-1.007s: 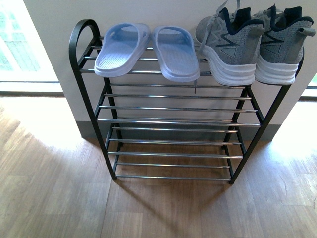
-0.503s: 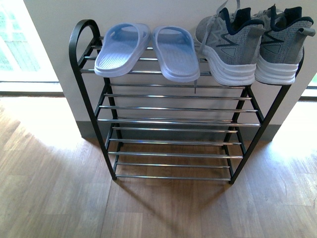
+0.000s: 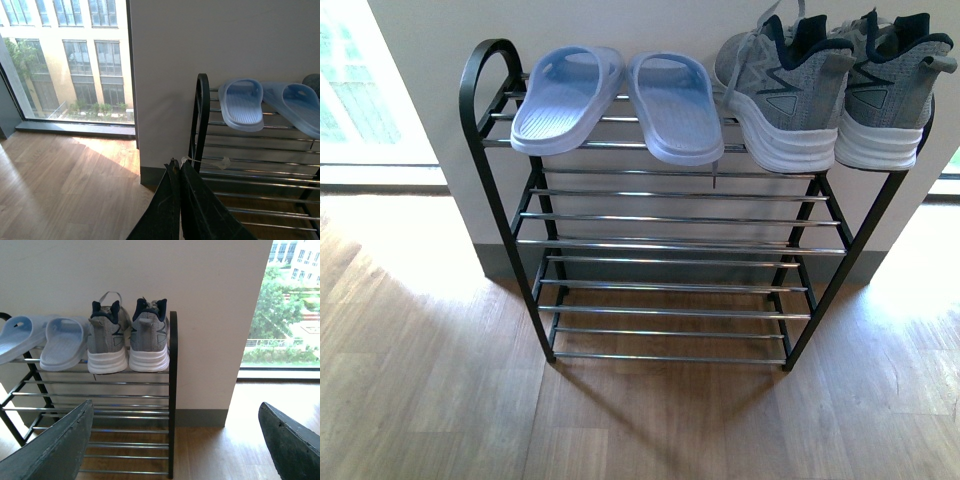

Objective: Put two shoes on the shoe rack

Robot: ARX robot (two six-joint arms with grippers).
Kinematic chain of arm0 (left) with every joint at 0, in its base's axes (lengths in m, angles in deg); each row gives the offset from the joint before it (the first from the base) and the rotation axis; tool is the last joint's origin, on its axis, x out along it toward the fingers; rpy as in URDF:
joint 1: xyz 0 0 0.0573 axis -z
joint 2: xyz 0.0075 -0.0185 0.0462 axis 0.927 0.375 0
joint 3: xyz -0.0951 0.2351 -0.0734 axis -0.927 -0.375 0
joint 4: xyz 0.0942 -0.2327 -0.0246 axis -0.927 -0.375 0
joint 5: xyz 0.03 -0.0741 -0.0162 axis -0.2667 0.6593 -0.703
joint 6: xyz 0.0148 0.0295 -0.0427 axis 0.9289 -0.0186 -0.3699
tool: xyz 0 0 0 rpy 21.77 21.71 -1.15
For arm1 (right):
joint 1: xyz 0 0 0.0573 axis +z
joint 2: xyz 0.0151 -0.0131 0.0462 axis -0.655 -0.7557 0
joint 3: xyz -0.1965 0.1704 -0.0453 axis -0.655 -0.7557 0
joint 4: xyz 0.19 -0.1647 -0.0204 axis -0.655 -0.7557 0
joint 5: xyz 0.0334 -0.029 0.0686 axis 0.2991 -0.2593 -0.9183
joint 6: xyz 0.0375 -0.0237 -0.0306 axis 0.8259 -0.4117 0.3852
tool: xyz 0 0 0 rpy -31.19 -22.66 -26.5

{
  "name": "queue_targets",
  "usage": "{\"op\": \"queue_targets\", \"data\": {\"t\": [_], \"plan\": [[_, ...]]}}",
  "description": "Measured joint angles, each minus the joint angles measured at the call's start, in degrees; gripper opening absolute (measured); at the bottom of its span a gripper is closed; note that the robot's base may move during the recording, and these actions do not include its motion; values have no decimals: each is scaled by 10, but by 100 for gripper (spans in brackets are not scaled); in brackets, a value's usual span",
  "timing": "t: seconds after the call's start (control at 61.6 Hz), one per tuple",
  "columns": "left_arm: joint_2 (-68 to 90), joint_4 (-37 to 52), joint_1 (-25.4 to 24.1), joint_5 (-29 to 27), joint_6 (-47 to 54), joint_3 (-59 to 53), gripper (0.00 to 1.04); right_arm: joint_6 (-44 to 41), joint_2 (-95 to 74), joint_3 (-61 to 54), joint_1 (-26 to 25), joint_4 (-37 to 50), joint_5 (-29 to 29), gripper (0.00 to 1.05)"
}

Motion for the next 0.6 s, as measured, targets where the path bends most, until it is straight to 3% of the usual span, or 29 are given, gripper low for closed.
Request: {"op": "queue_targets", "data": {"t": [0.114,0.406,0.601], "plan": [[-79,-96,0,0,0,0,1,0,0,0,0,0,0,96],[-93,-103,0,0,-1,0,2,0,0,0,0,0,0,96],[-93,-103,0,0,0,0,46,0,0,0,0,0,0,96]]}}
